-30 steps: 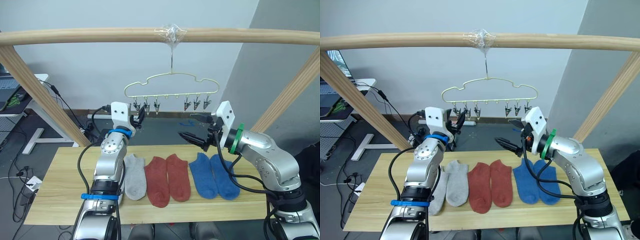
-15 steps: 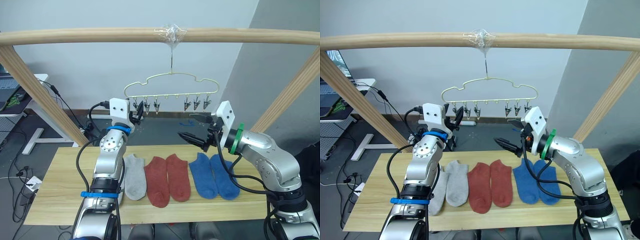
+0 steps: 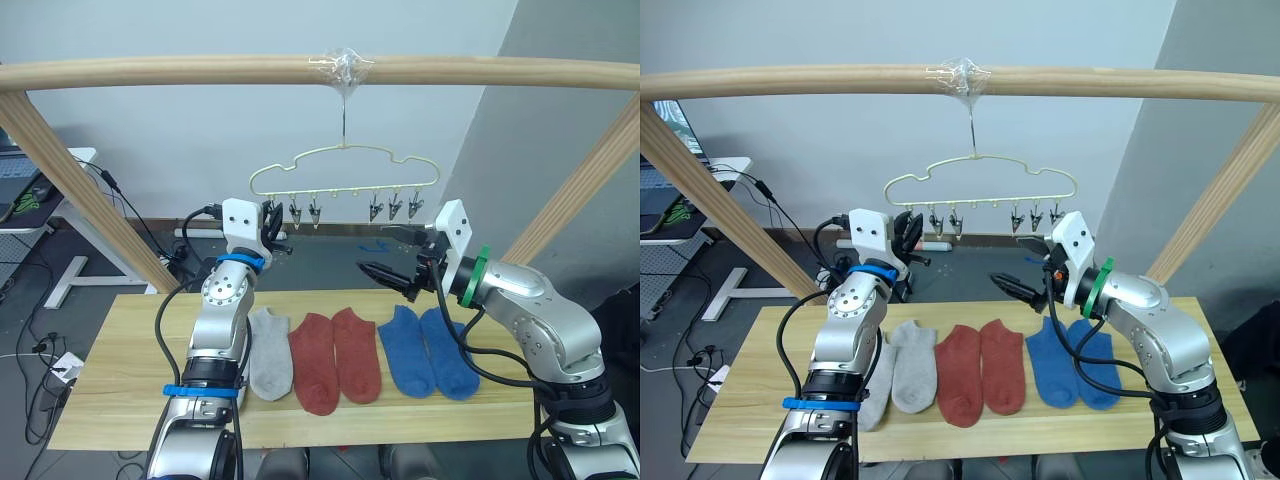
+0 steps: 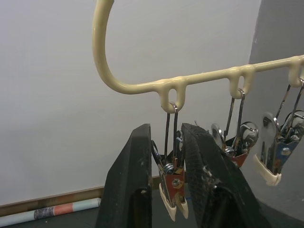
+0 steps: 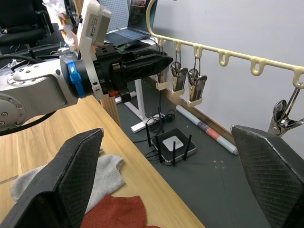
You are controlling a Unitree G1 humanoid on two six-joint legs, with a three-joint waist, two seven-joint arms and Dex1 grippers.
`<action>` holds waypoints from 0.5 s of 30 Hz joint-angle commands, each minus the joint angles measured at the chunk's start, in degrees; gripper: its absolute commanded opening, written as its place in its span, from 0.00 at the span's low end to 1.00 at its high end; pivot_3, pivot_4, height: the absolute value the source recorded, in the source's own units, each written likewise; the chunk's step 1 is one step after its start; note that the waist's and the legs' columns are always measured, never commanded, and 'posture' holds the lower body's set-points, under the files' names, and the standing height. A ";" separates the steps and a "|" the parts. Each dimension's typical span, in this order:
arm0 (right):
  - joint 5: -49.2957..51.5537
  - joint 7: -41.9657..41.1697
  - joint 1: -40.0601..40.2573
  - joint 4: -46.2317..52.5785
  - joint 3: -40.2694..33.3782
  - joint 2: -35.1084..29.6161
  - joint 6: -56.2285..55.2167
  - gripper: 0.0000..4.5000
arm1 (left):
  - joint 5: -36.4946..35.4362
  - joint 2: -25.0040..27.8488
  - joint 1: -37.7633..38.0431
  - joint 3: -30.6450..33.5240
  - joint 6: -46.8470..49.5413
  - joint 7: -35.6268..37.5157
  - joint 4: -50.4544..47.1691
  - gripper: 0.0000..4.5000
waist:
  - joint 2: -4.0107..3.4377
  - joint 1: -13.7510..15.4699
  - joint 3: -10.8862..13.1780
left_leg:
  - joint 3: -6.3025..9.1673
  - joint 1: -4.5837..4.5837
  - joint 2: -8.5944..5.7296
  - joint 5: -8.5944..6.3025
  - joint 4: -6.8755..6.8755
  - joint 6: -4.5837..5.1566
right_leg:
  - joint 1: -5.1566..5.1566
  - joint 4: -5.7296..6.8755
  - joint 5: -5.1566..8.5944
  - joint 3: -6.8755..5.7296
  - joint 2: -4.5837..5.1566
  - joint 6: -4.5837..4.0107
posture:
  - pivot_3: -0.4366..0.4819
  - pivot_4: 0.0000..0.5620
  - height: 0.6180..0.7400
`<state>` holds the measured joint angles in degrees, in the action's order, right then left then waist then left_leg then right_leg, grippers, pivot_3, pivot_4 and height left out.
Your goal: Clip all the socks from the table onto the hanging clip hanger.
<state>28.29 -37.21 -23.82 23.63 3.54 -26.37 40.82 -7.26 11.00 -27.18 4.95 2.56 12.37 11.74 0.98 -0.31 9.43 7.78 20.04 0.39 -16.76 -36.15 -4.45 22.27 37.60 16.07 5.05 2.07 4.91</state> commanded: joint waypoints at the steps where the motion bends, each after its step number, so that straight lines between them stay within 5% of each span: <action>1: 0.82 0.24 -0.92 2.44 -0.82 -0.20 -0.42 1.00 | -0.50 0.20 -0.69 0.72 -0.63 0.01 -1.82 0.14 | 0.00 0.00 0.00 | 0.00 0.00 0.00 0.00 0.00 0.00 | 0.00 0.00 0.00 0.00 0.00 0.00 | 0.50 0.27 1.00; 12: 0.72 0.63 -0.62 2.51 -0.69 0.02 -0.58 1.00 | 0.05 1.01 -0.47 0.70 1.08 -0.40 -2.03 0.14 | 0.00 0.00 0.00 | 0.00 0.00 0.00 0.00 0.00 0.00 | 0.00 0.00 0.00 0.00 0.00 0.00 | 0.51 0.27 1.00; 15: 0.66 0.72 -0.60 2.54 -0.64 -0.13 -0.56 1.00 | 1.50 0.40 0.12 -0.62 -0.01 -1.16 -2.93 0.34 | 0.01 0.00 0.01 | 0.00 0.00 0.00 0.00 0.00 0.00 | 0.00 0.00 0.00 0.00 0.00 0.00 | 0.50 0.28 1.00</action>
<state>28.28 -36.55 -23.81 23.63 3.55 -26.33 40.80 -6.80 11.46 -27.15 5.00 3.60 11.80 11.47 0.98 -0.30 9.44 7.78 20.04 0.39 -16.76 -36.14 -4.45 22.27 37.60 16.07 5.05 2.06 4.91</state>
